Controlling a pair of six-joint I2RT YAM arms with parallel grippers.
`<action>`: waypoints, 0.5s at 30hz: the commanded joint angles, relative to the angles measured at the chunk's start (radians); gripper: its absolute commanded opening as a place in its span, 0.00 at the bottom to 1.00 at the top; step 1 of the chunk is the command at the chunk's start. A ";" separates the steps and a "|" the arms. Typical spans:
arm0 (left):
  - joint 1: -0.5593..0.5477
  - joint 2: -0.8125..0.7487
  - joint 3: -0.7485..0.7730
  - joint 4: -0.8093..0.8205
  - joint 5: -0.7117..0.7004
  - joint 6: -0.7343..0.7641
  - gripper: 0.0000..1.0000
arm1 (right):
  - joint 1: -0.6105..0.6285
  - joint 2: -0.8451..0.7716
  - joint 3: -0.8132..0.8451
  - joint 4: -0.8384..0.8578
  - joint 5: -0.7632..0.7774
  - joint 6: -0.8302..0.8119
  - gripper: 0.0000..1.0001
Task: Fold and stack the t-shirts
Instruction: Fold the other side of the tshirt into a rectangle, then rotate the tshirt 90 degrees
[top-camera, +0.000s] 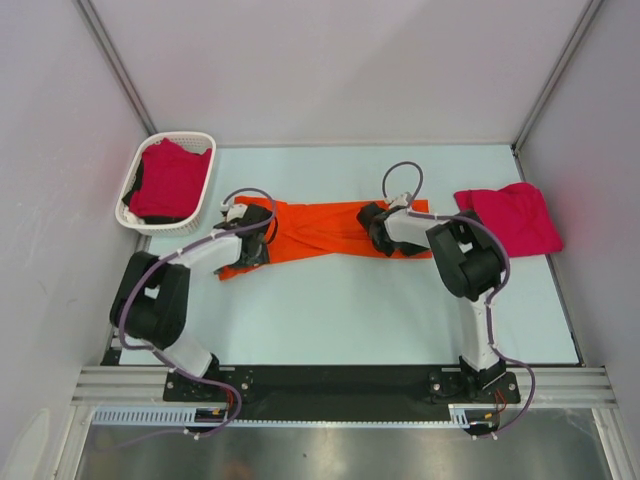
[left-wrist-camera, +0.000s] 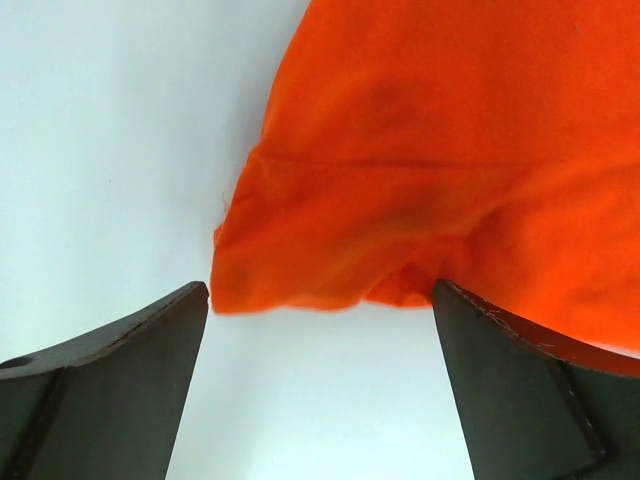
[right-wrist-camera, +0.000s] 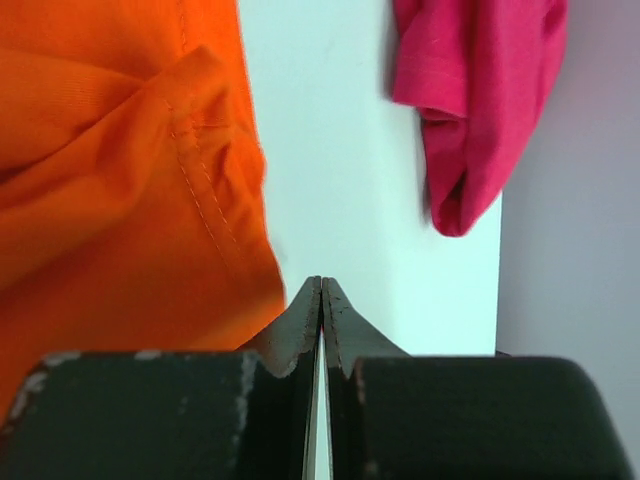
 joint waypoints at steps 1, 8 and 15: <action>-0.017 -0.182 -0.055 0.044 0.040 -0.008 1.00 | 0.037 -0.220 -0.024 0.093 0.011 -0.029 0.06; -0.028 -0.403 -0.166 0.136 0.058 -0.014 1.00 | 0.035 -0.446 -0.111 0.341 -0.114 -0.187 0.99; -0.028 -0.507 -0.269 0.219 0.146 -0.036 0.99 | -0.190 -0.405 -0.078 0.532 -0.518 -0.227 1.00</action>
